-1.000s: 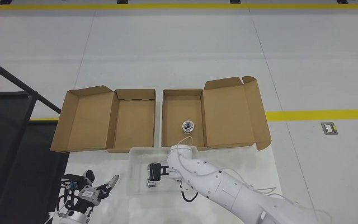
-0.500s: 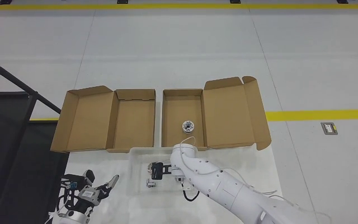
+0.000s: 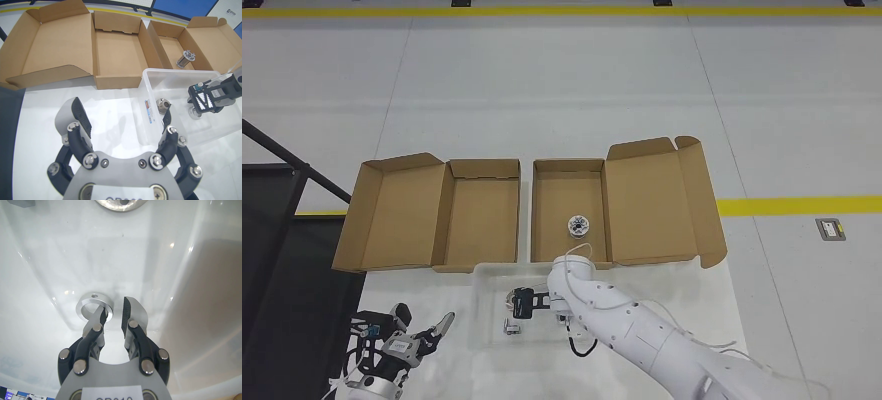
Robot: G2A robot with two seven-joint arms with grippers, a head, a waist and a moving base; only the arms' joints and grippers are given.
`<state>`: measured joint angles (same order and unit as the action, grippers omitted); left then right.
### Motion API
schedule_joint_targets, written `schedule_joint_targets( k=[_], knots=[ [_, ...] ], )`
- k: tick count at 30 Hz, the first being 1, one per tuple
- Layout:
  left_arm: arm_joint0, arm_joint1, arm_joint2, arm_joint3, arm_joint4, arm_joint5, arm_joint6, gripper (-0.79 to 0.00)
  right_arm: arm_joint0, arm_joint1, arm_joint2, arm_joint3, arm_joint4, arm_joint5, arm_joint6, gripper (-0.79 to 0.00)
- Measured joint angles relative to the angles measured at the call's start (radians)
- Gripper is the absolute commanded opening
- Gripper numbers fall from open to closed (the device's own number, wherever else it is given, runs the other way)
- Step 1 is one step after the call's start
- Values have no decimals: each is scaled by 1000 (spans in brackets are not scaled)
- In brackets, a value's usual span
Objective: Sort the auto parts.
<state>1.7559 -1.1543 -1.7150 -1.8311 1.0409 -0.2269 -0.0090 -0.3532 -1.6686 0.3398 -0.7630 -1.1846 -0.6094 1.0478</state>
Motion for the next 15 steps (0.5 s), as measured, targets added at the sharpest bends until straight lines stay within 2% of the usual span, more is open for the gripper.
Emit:
schedule_joint_targets(
  k=[1,2,9,15],
  knots=[
    [0,0,0,0,0,0,0,0,0,-2,1,6,-2,-2,-3,-757],
    [0,0,0,0,0,0,0,0,1,-4,2,10,-3,-4,-7,-785],
    [0,0,0,0,0,0,0,0,5,1,24,-29,-43,16,-55,-785],
    [0,0,0,0,0,0,0,0,-26,60,94,-217,-150,85,-126,-785]
  ],
)
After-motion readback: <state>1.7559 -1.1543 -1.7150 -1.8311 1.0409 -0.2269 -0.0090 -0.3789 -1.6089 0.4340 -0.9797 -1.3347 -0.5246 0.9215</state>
